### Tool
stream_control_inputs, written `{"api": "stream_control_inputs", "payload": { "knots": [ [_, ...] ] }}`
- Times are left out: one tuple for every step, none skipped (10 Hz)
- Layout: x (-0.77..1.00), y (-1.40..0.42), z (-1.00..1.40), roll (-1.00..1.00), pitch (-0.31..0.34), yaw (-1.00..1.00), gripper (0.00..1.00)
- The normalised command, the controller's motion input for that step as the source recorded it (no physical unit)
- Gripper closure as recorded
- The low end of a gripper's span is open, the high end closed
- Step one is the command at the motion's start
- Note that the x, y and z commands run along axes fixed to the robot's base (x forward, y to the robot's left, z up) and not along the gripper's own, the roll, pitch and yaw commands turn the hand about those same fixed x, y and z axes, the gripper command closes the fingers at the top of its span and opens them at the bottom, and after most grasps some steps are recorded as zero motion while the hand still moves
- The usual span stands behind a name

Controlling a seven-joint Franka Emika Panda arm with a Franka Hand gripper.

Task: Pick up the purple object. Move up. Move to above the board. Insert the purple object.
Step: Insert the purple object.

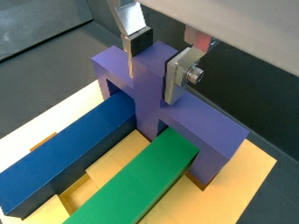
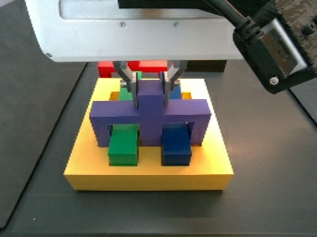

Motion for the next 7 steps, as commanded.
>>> {"api": "stream_control_inputs", "payload": {
  "knots": [
    [0.16,0.05,-0.48,-0.26,0.000,-0.04,1.00],
    [0.11,0.00,-0.07,-0.21,0.027,0.00,1.00],
    [0.19,0.02,0.13,-0.30,0.090,0.00,1.00],
    [0.23,0.05,0.13,-0.37,0.091,0.00,1.00],
    [0.20,0.00,0.02,-0.33,0.059,0.00,1.00],
    [0.16,0.00,0.13,-0.31,0.059,0.00,1.00],
    [0.09,0.06,0.11,-0.29,0.030,-0.03,1.00]
  ]
}}
